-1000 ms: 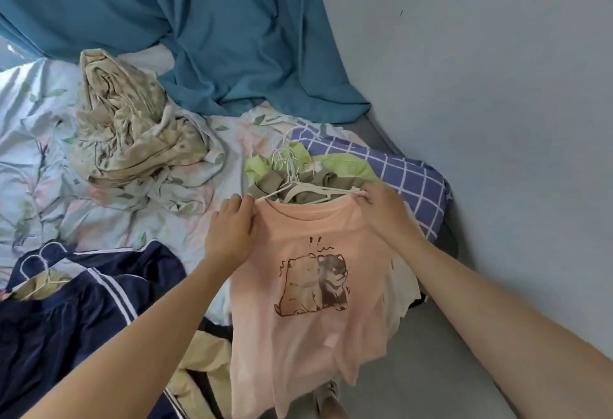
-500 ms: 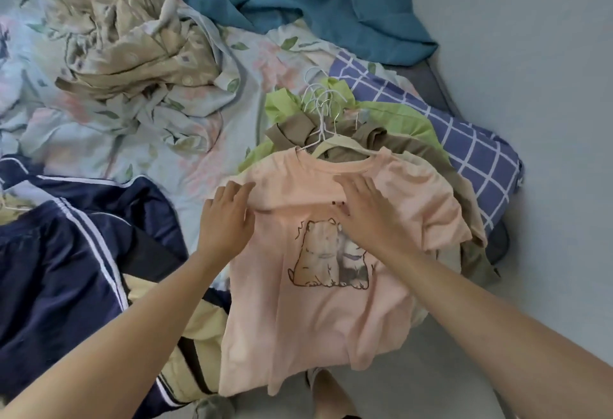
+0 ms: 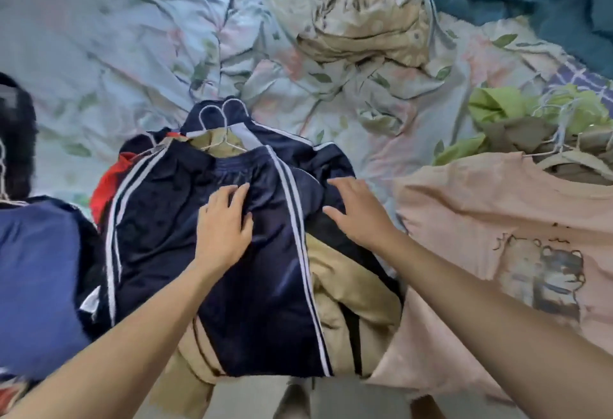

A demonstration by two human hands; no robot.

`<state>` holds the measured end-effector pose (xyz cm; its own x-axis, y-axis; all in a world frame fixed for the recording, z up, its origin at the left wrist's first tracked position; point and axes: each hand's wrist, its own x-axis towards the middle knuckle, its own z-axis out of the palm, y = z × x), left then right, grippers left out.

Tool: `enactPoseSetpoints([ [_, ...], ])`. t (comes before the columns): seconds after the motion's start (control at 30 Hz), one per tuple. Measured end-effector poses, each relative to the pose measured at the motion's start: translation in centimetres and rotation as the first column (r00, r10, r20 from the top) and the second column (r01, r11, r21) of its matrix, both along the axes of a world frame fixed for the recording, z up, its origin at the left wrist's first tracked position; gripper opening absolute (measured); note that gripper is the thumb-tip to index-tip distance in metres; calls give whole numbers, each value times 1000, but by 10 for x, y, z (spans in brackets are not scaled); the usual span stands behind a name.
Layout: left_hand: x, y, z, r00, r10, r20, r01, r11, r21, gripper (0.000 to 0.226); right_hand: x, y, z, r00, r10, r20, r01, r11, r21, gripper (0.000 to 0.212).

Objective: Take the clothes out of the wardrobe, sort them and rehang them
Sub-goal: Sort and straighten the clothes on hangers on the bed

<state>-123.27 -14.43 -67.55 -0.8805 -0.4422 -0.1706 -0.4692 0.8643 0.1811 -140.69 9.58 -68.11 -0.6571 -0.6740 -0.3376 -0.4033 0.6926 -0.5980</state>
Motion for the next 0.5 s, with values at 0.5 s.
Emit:
enactPoseSetpoints([
  [0.5,13,-185,-14,960,272,71,-267,961,-75,64,13,-170,-35,983,-182,8,178,970,165,40],
])
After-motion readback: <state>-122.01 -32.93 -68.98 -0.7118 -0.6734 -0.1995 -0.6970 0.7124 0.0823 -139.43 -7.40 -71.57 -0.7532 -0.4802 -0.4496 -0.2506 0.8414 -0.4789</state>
